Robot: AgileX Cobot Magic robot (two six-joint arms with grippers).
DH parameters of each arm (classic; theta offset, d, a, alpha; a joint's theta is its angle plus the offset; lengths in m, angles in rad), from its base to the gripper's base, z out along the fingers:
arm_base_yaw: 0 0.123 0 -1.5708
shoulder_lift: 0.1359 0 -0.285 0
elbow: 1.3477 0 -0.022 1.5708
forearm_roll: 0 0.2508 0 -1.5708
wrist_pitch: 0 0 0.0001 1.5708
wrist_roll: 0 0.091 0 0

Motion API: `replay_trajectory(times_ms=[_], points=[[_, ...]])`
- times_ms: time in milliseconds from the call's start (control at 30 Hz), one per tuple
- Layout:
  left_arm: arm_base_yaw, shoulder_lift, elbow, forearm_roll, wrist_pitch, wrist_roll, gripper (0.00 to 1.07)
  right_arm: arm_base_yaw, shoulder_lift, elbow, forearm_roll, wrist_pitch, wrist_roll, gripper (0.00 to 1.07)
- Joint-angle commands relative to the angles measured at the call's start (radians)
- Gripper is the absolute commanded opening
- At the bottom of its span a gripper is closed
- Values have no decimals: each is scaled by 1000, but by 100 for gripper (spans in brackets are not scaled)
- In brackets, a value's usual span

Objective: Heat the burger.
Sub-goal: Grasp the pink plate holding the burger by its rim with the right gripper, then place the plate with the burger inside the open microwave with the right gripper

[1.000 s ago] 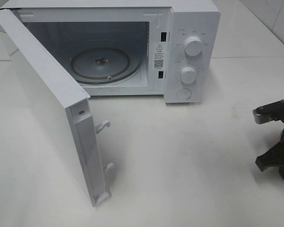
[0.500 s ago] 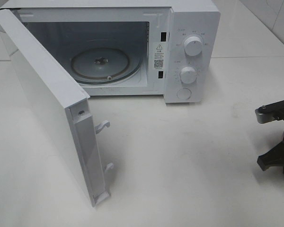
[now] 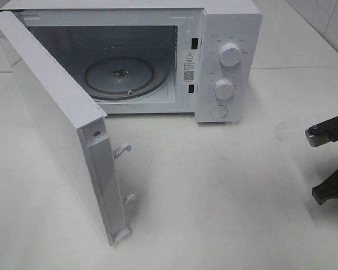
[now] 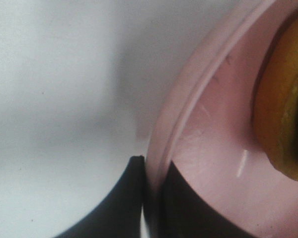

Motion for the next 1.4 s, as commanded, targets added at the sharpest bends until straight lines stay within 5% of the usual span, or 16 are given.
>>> replay_trajectory(times_ms=[33, 1400], points=[[-1, -14, 1, -3, -10, -2, 100, 49, -3, 5, -95, 65, 81, 0], [-1, -14, 1, -3, -10, -2, 100, 358, -260, 5, -155, 331, 74, 0]])
